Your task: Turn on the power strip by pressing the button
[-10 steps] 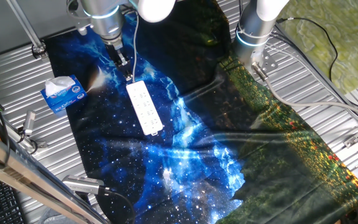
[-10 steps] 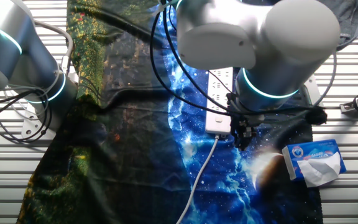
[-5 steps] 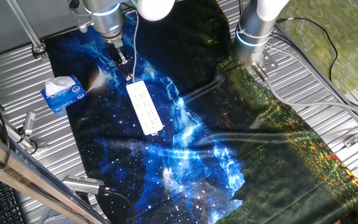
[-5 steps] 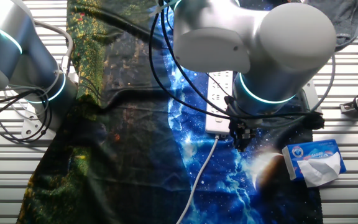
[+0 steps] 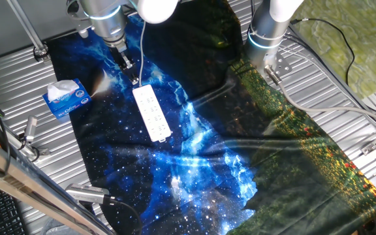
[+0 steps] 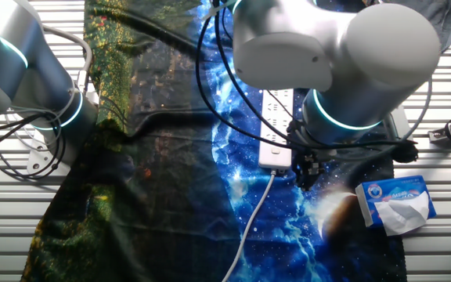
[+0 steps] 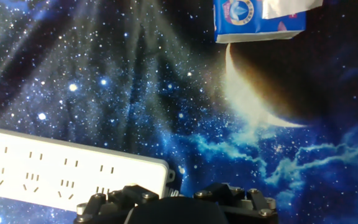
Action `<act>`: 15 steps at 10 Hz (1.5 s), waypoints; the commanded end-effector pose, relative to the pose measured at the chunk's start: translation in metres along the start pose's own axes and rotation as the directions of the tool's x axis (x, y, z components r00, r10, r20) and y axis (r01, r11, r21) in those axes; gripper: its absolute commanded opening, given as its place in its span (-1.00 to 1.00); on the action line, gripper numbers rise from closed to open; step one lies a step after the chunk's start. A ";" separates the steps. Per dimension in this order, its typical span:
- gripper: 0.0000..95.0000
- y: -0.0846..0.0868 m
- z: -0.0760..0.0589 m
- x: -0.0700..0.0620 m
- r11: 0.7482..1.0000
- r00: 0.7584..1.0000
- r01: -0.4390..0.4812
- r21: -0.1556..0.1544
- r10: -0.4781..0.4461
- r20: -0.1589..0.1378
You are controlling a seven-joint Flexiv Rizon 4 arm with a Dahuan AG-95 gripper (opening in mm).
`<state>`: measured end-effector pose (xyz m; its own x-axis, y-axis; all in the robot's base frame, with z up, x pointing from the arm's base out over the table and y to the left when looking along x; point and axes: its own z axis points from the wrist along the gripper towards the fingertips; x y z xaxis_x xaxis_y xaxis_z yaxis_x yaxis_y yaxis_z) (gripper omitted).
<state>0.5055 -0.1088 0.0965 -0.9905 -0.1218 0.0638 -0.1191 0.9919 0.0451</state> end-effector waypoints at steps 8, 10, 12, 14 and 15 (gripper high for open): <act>0.60 0.002 0.007 0.009 1.000 1.000 0.009 -0.004 -0.009 -0.019; 0.60 0.004 0.018 0.013 1.000 1.000 0.007 0.003 -0.007 -0.018; 0.60 0.001 0.031 0.015 1.000 1.000 0.011 0.004 -0.011 -0.012; 0.60 -0.001 0.039 0.015 1.000 1.000 0.015 0.003 -0.015 -0.011; 0.60 0.000 0.043 0.016 1.000 1.000 0.015 0.001 -0.015 -0.011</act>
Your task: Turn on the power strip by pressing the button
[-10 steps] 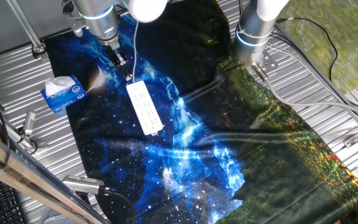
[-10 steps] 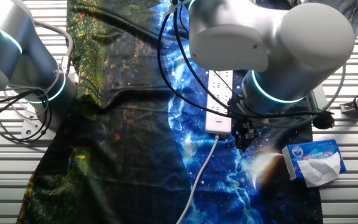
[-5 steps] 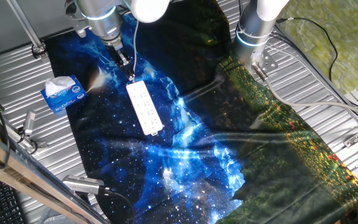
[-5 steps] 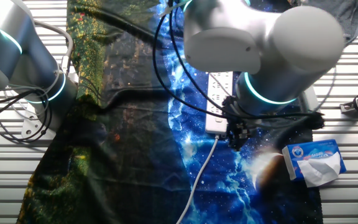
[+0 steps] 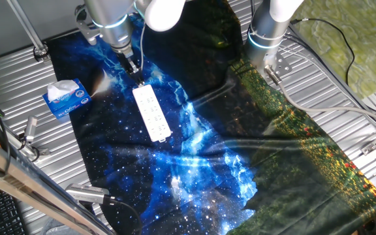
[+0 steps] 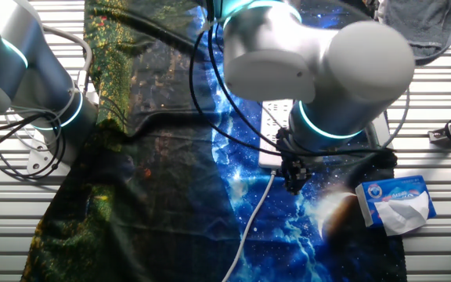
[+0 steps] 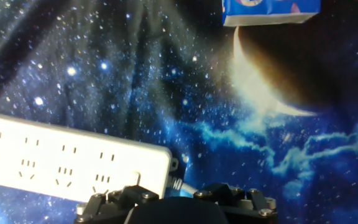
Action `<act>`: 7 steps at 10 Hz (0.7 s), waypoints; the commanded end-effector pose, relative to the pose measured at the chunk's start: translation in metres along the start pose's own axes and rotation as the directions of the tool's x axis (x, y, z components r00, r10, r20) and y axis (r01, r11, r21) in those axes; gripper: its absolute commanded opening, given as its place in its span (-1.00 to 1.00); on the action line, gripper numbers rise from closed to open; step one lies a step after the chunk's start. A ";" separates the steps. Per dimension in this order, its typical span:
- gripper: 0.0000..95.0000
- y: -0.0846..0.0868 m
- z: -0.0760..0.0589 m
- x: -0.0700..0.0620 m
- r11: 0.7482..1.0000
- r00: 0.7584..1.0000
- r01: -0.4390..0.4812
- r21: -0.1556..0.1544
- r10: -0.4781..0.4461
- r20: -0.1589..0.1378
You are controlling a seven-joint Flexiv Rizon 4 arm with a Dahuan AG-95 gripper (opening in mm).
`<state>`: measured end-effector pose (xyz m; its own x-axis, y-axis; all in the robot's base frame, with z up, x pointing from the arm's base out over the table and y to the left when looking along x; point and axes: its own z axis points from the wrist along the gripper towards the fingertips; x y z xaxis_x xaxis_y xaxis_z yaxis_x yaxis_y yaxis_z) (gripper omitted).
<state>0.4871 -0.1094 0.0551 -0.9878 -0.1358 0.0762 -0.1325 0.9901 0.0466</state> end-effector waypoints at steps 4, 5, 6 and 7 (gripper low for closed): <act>0.60 0.005 0.012 0.003 1.000 1.000 0.001 0.007 -0.001 0.011; 0.60 0.007 0.015 0.001 1.000 1.000 -0.001 0.007 0.001 0.011; 0.60 0.008 0.017 -0.001 1.000 1.000 -0.004 0.007 0.004 0.011; 0.60 0.009 0.019 -0.003 1.000 1.000 -0.005 0.008 0.004 0.011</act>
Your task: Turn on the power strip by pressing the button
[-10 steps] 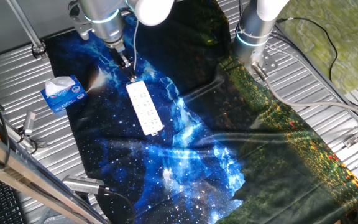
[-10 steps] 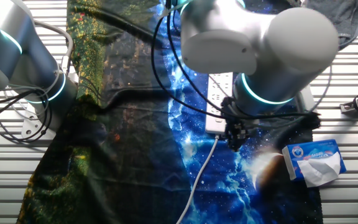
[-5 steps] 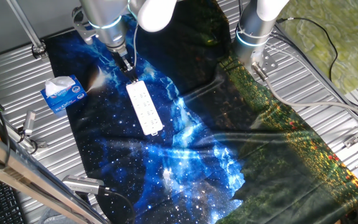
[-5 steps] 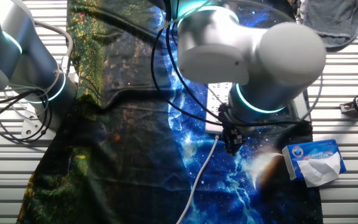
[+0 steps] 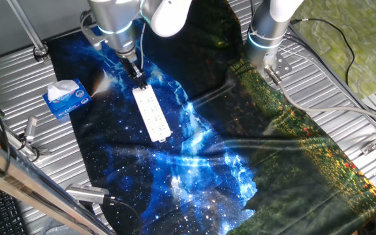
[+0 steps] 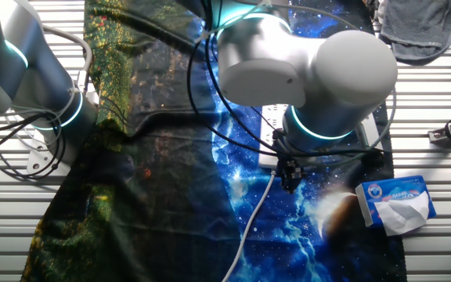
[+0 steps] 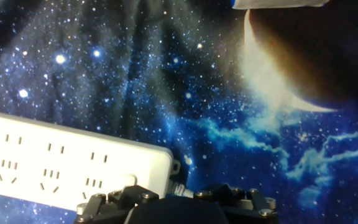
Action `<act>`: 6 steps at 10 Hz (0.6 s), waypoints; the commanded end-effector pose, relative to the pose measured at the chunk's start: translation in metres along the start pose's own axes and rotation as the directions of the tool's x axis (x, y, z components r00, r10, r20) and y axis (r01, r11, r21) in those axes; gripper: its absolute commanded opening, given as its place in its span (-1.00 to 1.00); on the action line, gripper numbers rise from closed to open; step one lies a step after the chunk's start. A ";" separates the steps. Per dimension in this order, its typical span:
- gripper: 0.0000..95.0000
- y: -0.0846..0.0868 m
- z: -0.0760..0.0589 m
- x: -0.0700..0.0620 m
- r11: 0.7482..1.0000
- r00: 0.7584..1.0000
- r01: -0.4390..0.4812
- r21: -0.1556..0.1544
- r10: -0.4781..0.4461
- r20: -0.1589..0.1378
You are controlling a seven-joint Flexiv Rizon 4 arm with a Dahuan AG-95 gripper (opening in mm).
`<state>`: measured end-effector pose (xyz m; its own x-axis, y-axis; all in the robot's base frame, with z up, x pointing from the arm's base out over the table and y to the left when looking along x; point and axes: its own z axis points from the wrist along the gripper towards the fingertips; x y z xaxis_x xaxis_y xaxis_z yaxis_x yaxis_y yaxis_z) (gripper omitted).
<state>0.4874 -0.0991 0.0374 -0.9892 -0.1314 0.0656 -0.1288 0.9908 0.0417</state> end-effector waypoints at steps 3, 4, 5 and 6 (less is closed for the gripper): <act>0.60 0.000 0.005 -0.001 1.000 1.000 0.003 0.004 -0.003 0.001; 0.60 0.000 0.007 0.000 1.000 1.000 0.004 0.004 -0.004 0.000; 0.60 0.000 0.010 0.001 1.000 1.000 0.007 0.005 -0.007 0.001; 0.60 0.000 0.013 0.002 1.000 1.000 0.009 0.005 -0.009 0.002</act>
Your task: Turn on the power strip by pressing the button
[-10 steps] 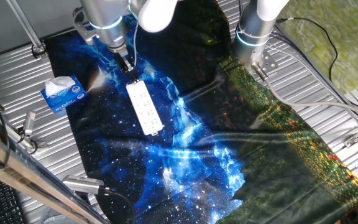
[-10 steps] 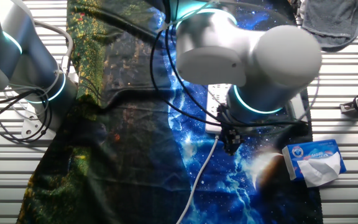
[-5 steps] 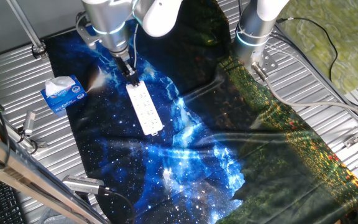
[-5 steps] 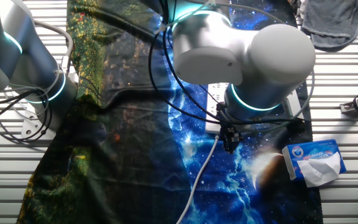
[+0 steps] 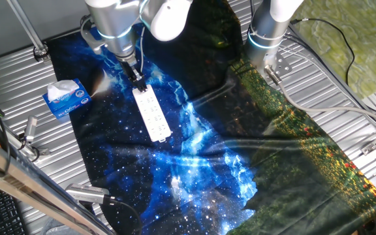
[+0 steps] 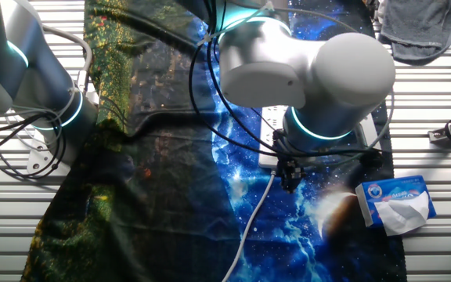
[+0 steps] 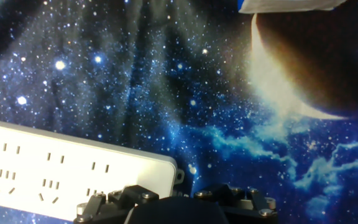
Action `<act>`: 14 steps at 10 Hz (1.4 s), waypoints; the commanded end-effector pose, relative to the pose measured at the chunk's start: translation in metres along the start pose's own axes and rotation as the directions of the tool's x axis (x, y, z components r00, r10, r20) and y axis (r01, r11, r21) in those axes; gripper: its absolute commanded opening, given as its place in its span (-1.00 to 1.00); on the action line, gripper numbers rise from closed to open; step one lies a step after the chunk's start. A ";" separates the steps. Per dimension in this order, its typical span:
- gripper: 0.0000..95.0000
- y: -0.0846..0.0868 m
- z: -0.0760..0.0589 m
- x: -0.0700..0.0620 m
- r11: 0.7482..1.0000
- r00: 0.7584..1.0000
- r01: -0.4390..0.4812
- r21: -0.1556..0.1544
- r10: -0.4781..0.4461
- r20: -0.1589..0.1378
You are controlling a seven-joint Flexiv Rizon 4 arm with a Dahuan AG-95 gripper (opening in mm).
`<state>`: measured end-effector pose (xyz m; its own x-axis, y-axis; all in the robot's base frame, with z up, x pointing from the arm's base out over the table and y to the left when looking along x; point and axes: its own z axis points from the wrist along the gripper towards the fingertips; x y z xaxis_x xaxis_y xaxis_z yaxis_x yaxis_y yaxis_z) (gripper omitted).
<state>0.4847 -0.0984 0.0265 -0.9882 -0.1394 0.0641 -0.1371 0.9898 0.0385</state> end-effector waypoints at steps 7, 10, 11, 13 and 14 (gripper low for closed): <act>0.60 -0.003 0.013 -0.003 1.000 1.000 -0.002 -0.005 0.002 0.004; 0.60 -0.002 0.006 -0.003 1.000 1.000 0.003 -0.024 -0.002 0.005; 0.60 0.000 -0.001 -0.003 1.000 1.000 0.001 -0.025 -0.001 -0.004; 0.60 0.004 -0.015 -0.002 1.000 1.000 0.001 -0.015 -0.002 -0.016; 0.60 0.004 -0.015 -0.002 1.000 1.000 0.005 -0.016 -0.006 -0.013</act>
<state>0.4852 -0.0931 0.0454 -0.9860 -0.1461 0.0804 -0.1418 0.9883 0.0558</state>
